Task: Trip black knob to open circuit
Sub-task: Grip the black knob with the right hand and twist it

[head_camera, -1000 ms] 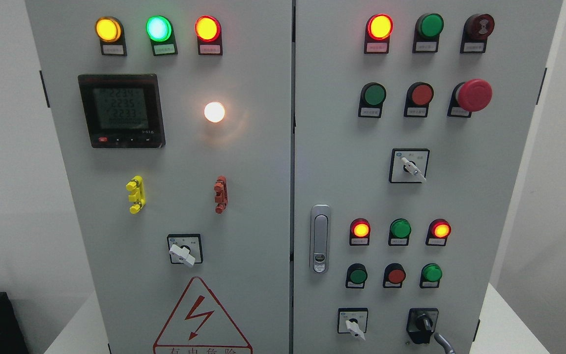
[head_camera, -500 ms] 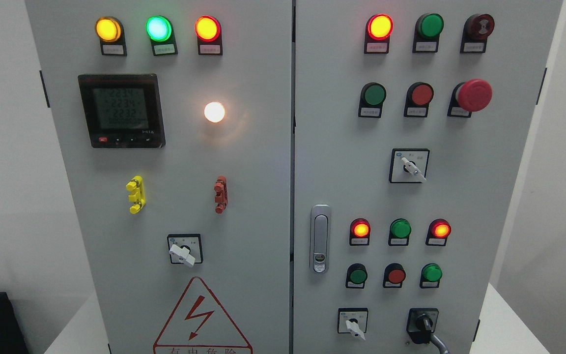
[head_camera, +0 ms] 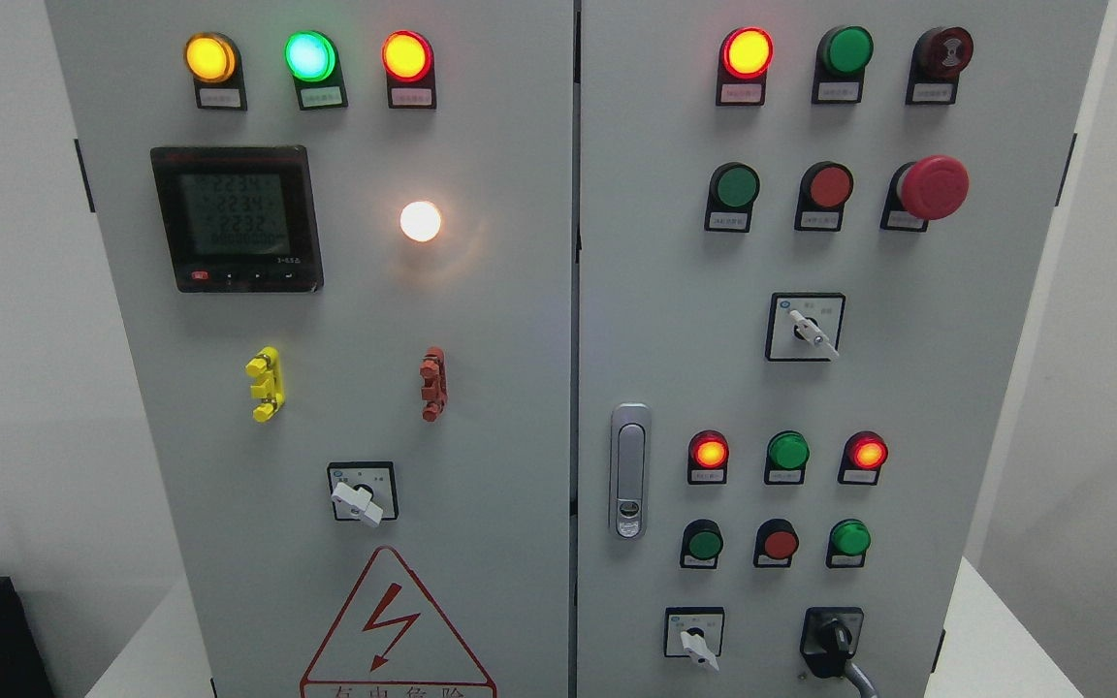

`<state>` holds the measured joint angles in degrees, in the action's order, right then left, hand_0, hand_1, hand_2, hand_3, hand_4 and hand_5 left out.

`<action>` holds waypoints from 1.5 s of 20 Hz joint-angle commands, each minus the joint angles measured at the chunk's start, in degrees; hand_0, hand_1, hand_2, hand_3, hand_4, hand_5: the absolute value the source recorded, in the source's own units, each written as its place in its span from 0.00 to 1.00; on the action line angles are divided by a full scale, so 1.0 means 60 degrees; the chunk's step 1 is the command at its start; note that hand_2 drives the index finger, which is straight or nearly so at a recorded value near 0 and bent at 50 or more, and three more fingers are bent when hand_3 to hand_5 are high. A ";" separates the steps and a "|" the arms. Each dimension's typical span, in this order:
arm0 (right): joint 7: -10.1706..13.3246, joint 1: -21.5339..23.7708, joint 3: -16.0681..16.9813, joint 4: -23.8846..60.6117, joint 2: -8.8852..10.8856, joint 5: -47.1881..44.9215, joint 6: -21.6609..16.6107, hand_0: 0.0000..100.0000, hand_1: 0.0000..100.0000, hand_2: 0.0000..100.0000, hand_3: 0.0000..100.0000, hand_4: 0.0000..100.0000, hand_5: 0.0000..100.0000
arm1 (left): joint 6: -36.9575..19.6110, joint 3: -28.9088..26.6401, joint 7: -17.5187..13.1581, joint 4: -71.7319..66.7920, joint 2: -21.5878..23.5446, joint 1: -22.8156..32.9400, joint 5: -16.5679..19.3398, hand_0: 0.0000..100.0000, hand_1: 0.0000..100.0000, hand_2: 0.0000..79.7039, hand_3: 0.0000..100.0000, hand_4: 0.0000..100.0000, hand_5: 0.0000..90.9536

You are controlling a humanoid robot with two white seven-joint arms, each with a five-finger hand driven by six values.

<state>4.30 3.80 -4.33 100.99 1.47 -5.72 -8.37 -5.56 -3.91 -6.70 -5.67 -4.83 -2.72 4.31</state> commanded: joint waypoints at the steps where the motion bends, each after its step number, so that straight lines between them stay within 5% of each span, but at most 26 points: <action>1: -0.0057 0.0026 -0.0260 0.0087 0.0063 0.0015 -0.0011 0.00 0.00 0.01 1.00 1.00 1.00 | 0.0003 0.0006 0.0003 0.0155 0.0000 0.0000 0.0000 0.12 0.39 0.00 0.00 0.00 0.00; 30: -0.0072 -0.0018 -0.0362 0.0263 0.0004 -0.0058 -0.0040 0.00 0.00 0.02 1.00 1.00 1.00 | 0.0003 -0.0008 0.0003 0.0155 0.0000 0.0000 0.0000 0.12 0.39 0.00 0.00 0.00 0.00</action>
<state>4.35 3.61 -5.93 101.97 0.11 -5.88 -8.31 -5.55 -3.91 -6.70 -5.67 -4.83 -2.72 4.31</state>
